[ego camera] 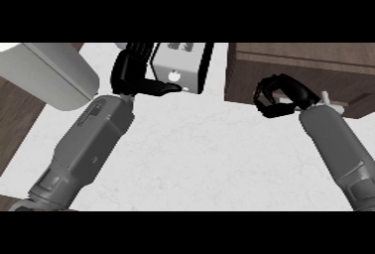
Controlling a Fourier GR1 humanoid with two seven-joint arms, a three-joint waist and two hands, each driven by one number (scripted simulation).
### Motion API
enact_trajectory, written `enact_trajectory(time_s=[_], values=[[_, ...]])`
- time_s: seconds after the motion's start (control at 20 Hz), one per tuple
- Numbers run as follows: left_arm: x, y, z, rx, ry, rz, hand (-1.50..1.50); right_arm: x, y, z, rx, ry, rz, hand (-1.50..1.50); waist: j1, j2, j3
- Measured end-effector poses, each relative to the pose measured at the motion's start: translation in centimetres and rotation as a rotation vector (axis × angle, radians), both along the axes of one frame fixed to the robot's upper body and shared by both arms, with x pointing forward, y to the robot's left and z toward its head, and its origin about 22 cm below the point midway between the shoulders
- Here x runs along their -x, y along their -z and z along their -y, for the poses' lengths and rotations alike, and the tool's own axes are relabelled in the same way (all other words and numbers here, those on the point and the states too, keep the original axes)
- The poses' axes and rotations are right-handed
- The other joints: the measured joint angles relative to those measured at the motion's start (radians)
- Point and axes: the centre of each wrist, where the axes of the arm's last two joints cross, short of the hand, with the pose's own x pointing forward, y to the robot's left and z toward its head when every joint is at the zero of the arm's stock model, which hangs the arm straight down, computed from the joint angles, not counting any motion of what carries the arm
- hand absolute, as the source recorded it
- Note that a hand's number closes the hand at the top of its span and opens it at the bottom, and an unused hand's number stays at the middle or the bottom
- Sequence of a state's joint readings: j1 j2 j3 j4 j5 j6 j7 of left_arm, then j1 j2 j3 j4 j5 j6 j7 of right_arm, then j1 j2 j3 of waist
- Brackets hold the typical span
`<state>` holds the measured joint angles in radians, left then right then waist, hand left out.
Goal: Pick up the cup, place it into the drawer and close the drawer
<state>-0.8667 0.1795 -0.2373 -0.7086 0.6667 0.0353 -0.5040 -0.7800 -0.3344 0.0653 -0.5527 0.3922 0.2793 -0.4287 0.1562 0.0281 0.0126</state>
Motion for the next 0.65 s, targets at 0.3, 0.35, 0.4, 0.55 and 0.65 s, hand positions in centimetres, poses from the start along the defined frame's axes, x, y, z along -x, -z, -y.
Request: enact_trajectory(time_s=[0.3,0.35,0.4,0.55,0.65], values=[[0.2,0.1,-0.7,-0.002,0.022,0.002,-1.5,0.2,-0.4,1.2,-0.057,-0.018,-0.034,1.5,0.016,0.005,0.004],[0.3,0.1,-0.7,-0.001,0.027,0.0,-1.5,0.2,-0.4,1.3,-0.065,-0.023,-0.039,1.5,0.018,0.006,0.005],[0.3,0.2,-0.7,0.001,0.033,-0.002,-1.5,0.2,-0.5,1.5,-0.074,-0.026,-0.045,1.5,0.02,0.007,0.006],[0.3,0.1,-0.7,0.007,0.044,-0.001,-1.5,0.3,-0.7,2.0,-0.099,-0.036,-0.063,1.5,0.026,0.01,0.008],[0.5,0.2,-0.9,0.009,0.047,-0.001,-1.5,0.4,-0.8,2.3,-0.11,-0.039,-0.071,1.5,0.031,0.01,0.009]])
